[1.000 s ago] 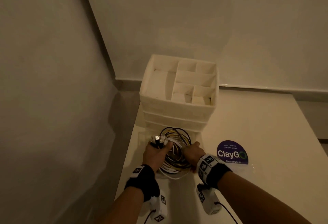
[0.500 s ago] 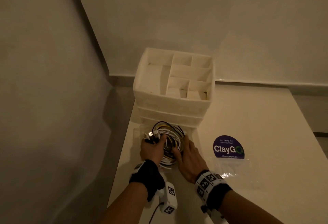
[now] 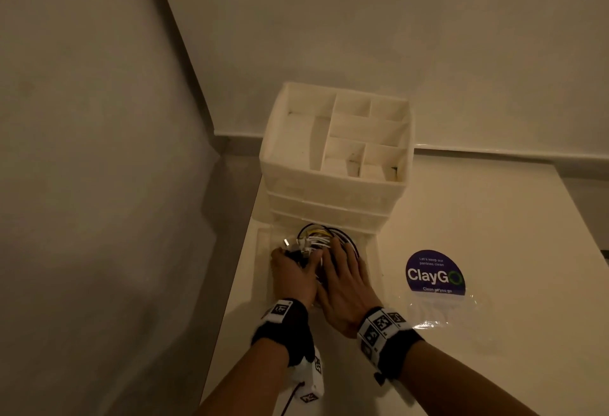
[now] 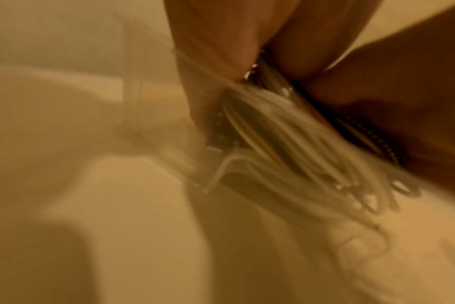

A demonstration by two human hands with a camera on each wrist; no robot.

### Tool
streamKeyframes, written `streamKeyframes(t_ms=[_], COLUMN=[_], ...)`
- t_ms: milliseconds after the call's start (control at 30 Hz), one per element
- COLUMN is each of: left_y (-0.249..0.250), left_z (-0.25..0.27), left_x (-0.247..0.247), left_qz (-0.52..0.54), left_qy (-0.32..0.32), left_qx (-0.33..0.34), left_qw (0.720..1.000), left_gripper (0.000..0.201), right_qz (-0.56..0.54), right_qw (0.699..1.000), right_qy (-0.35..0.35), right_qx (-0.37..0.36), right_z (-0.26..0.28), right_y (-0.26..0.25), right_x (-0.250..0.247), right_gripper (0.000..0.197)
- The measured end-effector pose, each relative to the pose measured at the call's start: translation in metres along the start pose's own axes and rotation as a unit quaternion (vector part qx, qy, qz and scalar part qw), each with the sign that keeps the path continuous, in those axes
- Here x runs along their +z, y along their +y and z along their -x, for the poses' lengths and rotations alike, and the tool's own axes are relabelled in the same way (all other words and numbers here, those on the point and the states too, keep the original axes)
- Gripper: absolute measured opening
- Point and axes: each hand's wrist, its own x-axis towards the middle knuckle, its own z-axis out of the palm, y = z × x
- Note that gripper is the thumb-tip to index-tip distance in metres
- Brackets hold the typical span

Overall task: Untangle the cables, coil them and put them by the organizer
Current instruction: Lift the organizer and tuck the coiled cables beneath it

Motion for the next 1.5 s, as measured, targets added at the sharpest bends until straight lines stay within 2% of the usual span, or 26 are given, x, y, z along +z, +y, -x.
streamKeyframes(t_ms=[100, 167, 267, 367, 467, 533, 600, 633, 667, 733, 767, 800, 833, 867, 900, 967, 1033, 1133, 1333, 1500], left_y=[0.001, 0.005, 0.007, 0.002, -0.011, -0.019, -0.024, -0.025, -0.025, -0.021, -0.018, -0.014, -0.011, -0.008, -0.006, -0.006, -0.008, -0.008, -0.003, -0.008], left_z=[0.001, 0.006, 0.013, 0.01, -0.003, -0.008, -0.01, -0.01, -0.011, -0.013, -0.014, -0.013, -0.013, -0.013, -0.014, -0.02, -0.025, -0.033, -0.051, -0.061], left_x=[-0.006, -0.014, -0.033, -0.048, -0.047, -0.043, -0.04, -0.039, -0.039, -0.038, -0.037, -0.035, -0.032, -0.029, -0.026, -0.024, -0.027, -0.032, -0.038, -0.04], left_qz=[-0.031, -0.053, -0.163, -0.297, -0.369, -0.368, -0.354, -0.352, -0.349, -0.355, -0.37, -0.388, -0.396, -0.39, -0.373, -0.322, -0.279, -0.222, -0.123, -0.106], left_qy=[-0.032, -0.032, 0.01, 0.032, -0.063, -0.106, -0.112, -0.11, -0.109, -0.102, -0.092, -0.081, -0.071, -0.062, -0.053, -0.038, -0.052, -0.08, -0.105, -0.123], left_qx=[0.021, 0.036, 0.116, 0.226, 0.219, 0.201, 0.196, 0.193, 0.189, 0.18, 0.18, 0.183, 0.185, 0.188, 0.19, 0.184, 0.161, 0.141, 0.137, 0.127], left_qw=[0.999, 0.997, 0.98, 0.927, 0.901, 0.902, 0.908, 0.909, 0.911, 0.912, 0.907, 0.9, 0.897, 0.899, 0.907, 0.928, 0.945, 0.962, 0.977, 0.978], left_gripper=[0.102, 0.113, 0.101, 0.081, 0.083, 0.081, 0.078, 0.077, 0.077, 0.077, 0.077, 0.078, 0.079, 0.079, 0.078, 0.079, 0.088, 0.102, 0.135, 0.143], right_qz=[0.003, 0.007, 0.002, -0.007, -0.028, -0.075, -0.165, -0.211, -0.244, -0.293, -0.329, -0.39, -0.468, -0.527, -0.55, -0.542, -0.489, -0.384, -0.339, -0.348], right_qw=[1.0, 0.999, 0.999, 0.999, 0.998, 0.996, 0.985, 0.974, 0.957, 0.895, 0.857, 0.818, 0.78, 0.757, 0.762, 0.8, 0.838, 0.881, 0.899, 0.894], right_qy=[-0.011, -0.018, -0.007, 0.022, 0.026, 0.011, 0.037, 0.08, 0.154, 0.319, 0.352, 0.34, 0.287, 0.227, 0.184, 0.155, 0.171, 0.197, 0.21, 0.224], right_qx=[0.011, 0.026, 0.044, 0.047, 0.055, 0.053, 0.026, 0.012, 0.011, 0.109, 0.182, 0.251, 0.3, 0.311, 0.288, 0.205, 0.173, 0.195, 0.179, 0.172], right_z=[-0.003, -0.006, -0.011, -0.006, -0.007, -0.008, -0.005, 0.0, 0.004, 0.007, 0.001, -0.006, -0.015, -0.024, -0.031, -0.042, -0.047, -0.049, -0.043, -0.041], right_y=[0.003, -0.003, -0.009, -0.01, -0.009, -0.005, 0.001, 0.004, 0.011, 0.032, 0.047, 0.061, 0.073, 0.082, 0.087, 0.085, 0.077, 0.074, 0.076, 0.082], right_x=[0.006, 0.005, 0.005, 0.011, 0.016, 0.013, 0.001, -0.009, -0.018, -0.032, -0.037, -0.04, -0.04, -0.041, -0.039, -0.035, -0.032, -0.028, -0.026, -0.022], right_gripper=[0.079, 0.081, 0.08, 0.075, 0.077, 0.086, 0.086, 0.075, 0.06, 0.035, 0.034, 0.043, 0.057, 0.071, 0.083, 0.091, 0.079, 0.056, 0.04, 0.031])
